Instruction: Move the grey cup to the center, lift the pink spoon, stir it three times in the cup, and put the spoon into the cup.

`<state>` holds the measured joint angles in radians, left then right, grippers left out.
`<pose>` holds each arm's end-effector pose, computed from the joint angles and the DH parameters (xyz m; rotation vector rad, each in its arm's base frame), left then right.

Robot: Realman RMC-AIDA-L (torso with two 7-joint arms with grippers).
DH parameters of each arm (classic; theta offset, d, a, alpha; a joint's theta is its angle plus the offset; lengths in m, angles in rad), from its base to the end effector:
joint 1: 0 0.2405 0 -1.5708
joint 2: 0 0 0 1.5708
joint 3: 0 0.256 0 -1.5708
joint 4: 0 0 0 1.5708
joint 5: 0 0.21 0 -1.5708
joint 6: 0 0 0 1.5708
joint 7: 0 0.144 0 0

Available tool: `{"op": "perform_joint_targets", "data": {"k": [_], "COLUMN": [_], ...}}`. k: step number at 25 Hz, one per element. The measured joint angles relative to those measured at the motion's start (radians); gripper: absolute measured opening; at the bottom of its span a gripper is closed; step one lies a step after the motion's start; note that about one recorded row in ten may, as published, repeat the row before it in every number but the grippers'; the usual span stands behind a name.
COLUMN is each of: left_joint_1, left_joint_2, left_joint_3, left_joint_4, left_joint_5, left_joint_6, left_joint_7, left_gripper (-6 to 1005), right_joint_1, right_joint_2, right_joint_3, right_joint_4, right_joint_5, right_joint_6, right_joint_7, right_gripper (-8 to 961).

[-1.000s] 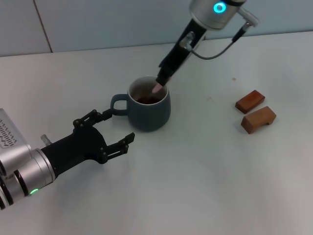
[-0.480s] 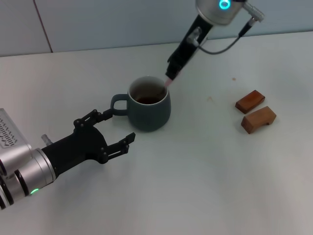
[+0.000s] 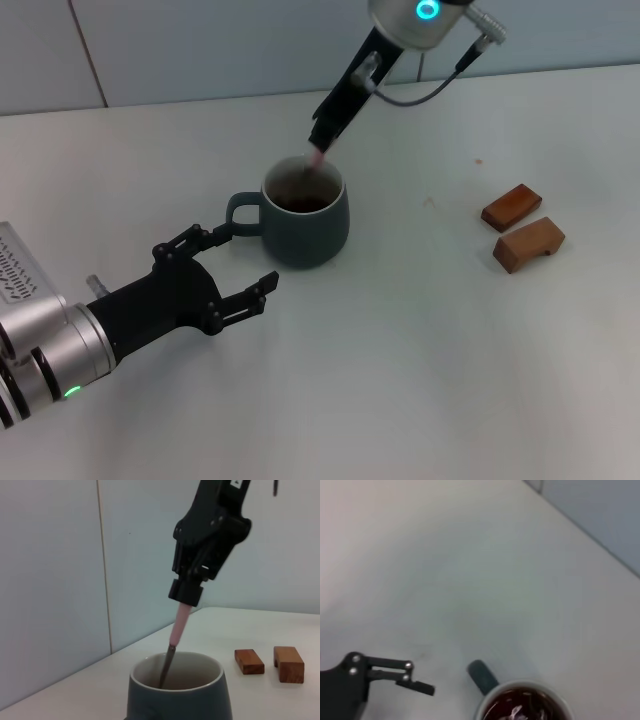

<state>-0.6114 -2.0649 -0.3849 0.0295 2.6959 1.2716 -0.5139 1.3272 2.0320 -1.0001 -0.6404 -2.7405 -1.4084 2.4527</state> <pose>-0.2791 0.3163 -0.0779 -2.4686 -0.2978 -0.7027 0.0523 0.4551 -0.0166 -2.6762 0.7465 -0.4615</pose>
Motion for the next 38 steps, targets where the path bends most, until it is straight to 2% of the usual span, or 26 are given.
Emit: {"op": "perform_joint_targets", "data": {"k": [3, 7, 9, 10, 11, 12, 13, 16, 18, 21, 22, 23, 24, 26, 27, 28, 29, 30, 31, 32, 33, 34, 35, 38], "left_joint_1": [0.001, 0.001, 0.001, 0.001, 0.001, 0.001, 0.001, 0.002, 0.004, 0.005, 0.005, 0.005, 0.005, 0.006, 0.006, 0.006, 0.006, 0.006, 0.006, 0.006, 0.006, 0.006, 0.006, 0.000], "left_joint_2": [0.001, 0.002, 0.002, 0.002, 0.001, 0.001, 0.002, 0.002, 0.002, 0.002, 0.002, 0.002, 0.002, 0.002, 0.002, 0.002, 0.002, 0.002, 0.002, 0.002, 0.002, 0.002, 0.002, 0.002], "left_joint_3": [0.000, 0.000, 0.000, -0.001, -0.002, -0.002, -0.003, -0.003, -0.005, -0.006, -0.006, -0.006, -0.007, -0.007, -0.008, -0.009, -0.009, -0.009, -0.010, -0.010, -0.011, -0.011, -0.011, -0.010], "left_joint_4": [0.000, 0.002, 0.004, 0.005, 0.006, 0.006, 0.006, 0.007, 0.006, 0.005, 0.005, 0.004, 0.004, 0.003, 0.004, 0.006, 0.006, 0.005, 0.005, 0.005, 0.002, 0.002, 0.003, 0.007], "left_joint_5": [0.000, -0.001, -0.001, -0.002, -0.002, -0.002, -0.003, -0.004, -0.005, -0.005, -0.005, -0.005, -0.006, -0.006, -0.006, -0.006, -0.006, -0.006, -0.006, -0.006, -0.007, -0.007, -0.007, -0.006], "left_joint_6": [0.000, 0.000, 0.000, 0.000, 0.000, 0.000, 0.000, 0.000, 0.000, 0.000, 0.000, 0.000, 0.000, 0.000, 0.000, 0.000, 0.000, 0.000, 0.000, 0.000, 0.000, 0.000, 0.000, 0.000], "left_joint_7": [0.000, 0.000, 0.000, 0.000, 0.000, 0.000, 0.000, -0.001, -0.002, -0.003, -0.005, -0.006, -0.006, -0.006, -0.007, -0.007, -0.007, -0.008, -0.009, -0.010, -0.012, -0.012, -0.018, -0.050], "left_gripper": [847, 847, 847, 847, 847, 847, 847, 847, 847, 847, 847, 847, 847, 847, 847, 847, 847, 847, 847, 847, 847, 847, 847, 847], "right_joint_1": [-0.016, -0.028, -0.035, -0.049, -0.049, -0.061, -0.091, -0.124, -0.175, -0.215, -0.246, -0.329, -0.329, -0.431, -0.500, -0.616, -0.616, -0.752, -0.752, -0.815, -0.927, -0.927, -0.986, -1.107], "right_joint_2": [-0.015, -0.013, -0.005, 0.009, 0.009, 0.017, 0.035, 0.046, 0.048, 0.047, 0.047, 0.049, 0.049, 0.050, 0.049, 0.049, 0.049, 0.051, 0.051, 0.052, 0.052, 0.052, 0.052, 0.049], "right_joint_3": [0.000, 0.004, 0.007, 0.005, 0.005, 0.003, 0.002, -0.002, -0.019, -0.029, -0.033, -0.060, -0.060, -0.112, -0.146, -0.183, -0.183, -0.203, -0.203, -0.208, -0.204, -0.204, -0.196, -0.137], "right_joint_4": [-0.001, -0.007, -0.020, -0.053, -0.053, -0.080, -0.141, -0.204, -0.279, -0.331, -0.369, -0.474, -0.474, -0.599, -0.677, -0.784, -0.784, -0.862, -0.862, -0.884, -0.890, -0.890, -0.880, -0.804], "right_joint_5": [-0.005, -0.009, -0.007, -0.007, -0.007, -0.008, -0.008, -0.006, 0.032, 0.078, 0.102, 0.166, 0.166, 0.249, 0.302, 0.398, 0.398, 0.506, 0.506, 0.561, 0.679, 0.679, 0.753, 0.908], "right_joint_6": [-0.016, -0.045, -0.054, -0.056, -0.056, -0.056, -0.059, -0.064, -0.077, -0.090, -0.098, -0.112, -0.112, -0.119, -0.119, -0.104, -0.104, -0.082, -0.082, -0.069, -0.040, -0.040, -0.026, -0.020], "right_joint_7": [0.014, 0.019, 0.027, 0.041, 0.041, 0.045, 0.048, 0.048, 0.045, 0.034, 0.023, 0.004, 0.004, -0.015, -0.033, -0.086, -0.086, -0.182, -0.182, -0.231, -0.333, -0.333, -0.397, -0.566], "right_gripper": [129, 130, 130, 130, 130, 131, 131, 131, 194, 289, 320, 350, 381, 442, 472, 502, 533, 563, 599, 635, 670, 706, 742, 742]}}
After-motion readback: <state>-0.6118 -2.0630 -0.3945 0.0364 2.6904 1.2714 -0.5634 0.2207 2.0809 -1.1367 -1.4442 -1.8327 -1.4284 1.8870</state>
